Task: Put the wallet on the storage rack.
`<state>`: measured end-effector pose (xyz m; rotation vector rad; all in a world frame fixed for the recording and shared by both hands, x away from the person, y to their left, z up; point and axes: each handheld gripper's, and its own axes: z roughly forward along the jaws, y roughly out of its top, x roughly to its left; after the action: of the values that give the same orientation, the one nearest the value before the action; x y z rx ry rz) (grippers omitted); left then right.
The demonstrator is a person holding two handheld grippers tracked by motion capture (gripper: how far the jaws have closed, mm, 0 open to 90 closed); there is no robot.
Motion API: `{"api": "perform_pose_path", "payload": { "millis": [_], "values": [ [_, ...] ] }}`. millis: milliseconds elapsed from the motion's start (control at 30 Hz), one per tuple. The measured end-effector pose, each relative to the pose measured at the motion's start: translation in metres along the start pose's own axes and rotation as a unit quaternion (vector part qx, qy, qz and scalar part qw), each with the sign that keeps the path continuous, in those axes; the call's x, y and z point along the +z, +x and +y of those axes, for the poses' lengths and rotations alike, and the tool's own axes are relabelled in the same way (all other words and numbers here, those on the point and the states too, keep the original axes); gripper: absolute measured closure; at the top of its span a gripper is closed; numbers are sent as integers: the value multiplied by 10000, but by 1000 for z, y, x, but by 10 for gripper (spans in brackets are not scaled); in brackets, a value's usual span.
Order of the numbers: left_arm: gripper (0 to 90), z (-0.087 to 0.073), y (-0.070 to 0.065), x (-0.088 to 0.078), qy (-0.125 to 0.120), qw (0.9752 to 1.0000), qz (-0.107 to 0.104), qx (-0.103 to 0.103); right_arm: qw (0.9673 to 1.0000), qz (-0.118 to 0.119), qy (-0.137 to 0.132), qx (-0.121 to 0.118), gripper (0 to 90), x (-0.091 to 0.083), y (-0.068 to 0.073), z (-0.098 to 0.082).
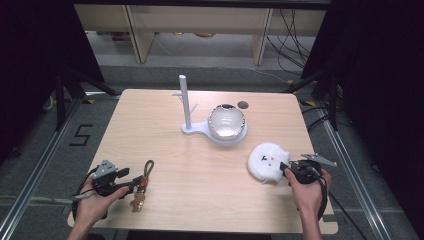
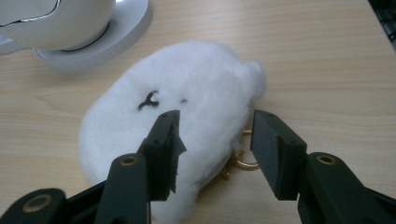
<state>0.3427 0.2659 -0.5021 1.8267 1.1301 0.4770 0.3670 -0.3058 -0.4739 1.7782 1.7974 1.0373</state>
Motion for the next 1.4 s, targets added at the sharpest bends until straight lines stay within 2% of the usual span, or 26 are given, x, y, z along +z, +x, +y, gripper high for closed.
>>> {"api": "perform_pose_path", "payload": {
  "millis": [133,233,267,367,400,433,467,500,533,567,600,633,667,700,733,867,1033,1100,1133,1167,1200,1233,1267,1300,1367,1400],
  "values": [
    [352,3,-2,6,-133,9998,-45,110,9993,114,356,12,545,4,-1,7],
    [349,4,-4,7,-113,9999,-62,-28,9983,144,570,27,544,6,-3,12],
    [336,6,-4,8,-101,9999,-65,-77,9961,98,875,16,544,6,-3,17],
    [335,7,-4,7,-129,9999,-49,-101,9932,62,1159,-114,545,13,-8,26],
    [335,7,-4,7,-120,9999,-45,-85,9894,262,1427,80,545,12,-8,30],
    [335,7,-4,7,-120,9999,-45,-85,9894,262,1427,80,545,12,-8,30],
    [335,7,-4,6,-110,9999,-35,-35,9819,241,1775,607,542,10,0,35],
    [336,7,-5,5,-89,10000,-12,-42,9846,240,1728,130,539,13,-6,37],
    [336,7,-5,5,-82,9999,-9,-58,9827,123,1845,123,536,15,-5,40],
    [336,6,-5,5,-102,9999,-5,-53,9783,-46,2066,139,530,15,-3,44],
    [336,6,-4,5,-104,9999,-15,-5,9759,23,2172,187,528,16,-2,47],
    [336,6,-5,4,-100,9999,-21,-32,9709,13,2377,277,528,16,0,50],
    [336,6,-4,4,-112,9999,-41,-16,9716,31,2364,64,523,18,-2,52],
    [336,5,-5,4,-134,9999,-35,-47,9700,2,2429,79,515,23,0,57],
    [336,5,-5,3,-111,9999,-61,4,9686,-11,2469,295,511,25,3,58],
    [337,4,-6,3,-112,9999,-90,-74,9684,-63,2489,117,480,32,-3,66],
    [337,5,-7,2,-150,9998,-87,-73,9676,-133,2505,293,436,44,-5,78],
    [338,4,-7,2,-167,9998,-76,-88,9654,-160,2587,302,420,51,-7,81],
    [338,4,-6,3,-172,9998,-101,-86,9601,-272,2775,222,419,60,-8,82],
    [338,3,-7,3,-182,9997,-90,-122,9601,-272,2775,222,419,60,-8,82],
    [338,2,-7,2,-137,9997,-85,-167,9553,-242,2898,542,418,61,-2,83],
    [339,1,-7,2,-128,9997,-77,-173,9533,-176,2963,568,415,63,-1,82],
    [338,0,-6,3,-161,9998,-72,-115,9533,-107,3011,209,422,68,-5,81],
    [338,-1,-6,2,-119,9998,-65,-148,9562,-101,2926,38,429,72,-9,79],
    [338,-2,-5,2,-108,9997,-92,-199,9586,-94,2845,-2,436,76,-10,77],
    [338,-2,-5,2,-105,9997,-65,-206,9556,-47,2946,-24,444,77,-9,76]
  ]
}}
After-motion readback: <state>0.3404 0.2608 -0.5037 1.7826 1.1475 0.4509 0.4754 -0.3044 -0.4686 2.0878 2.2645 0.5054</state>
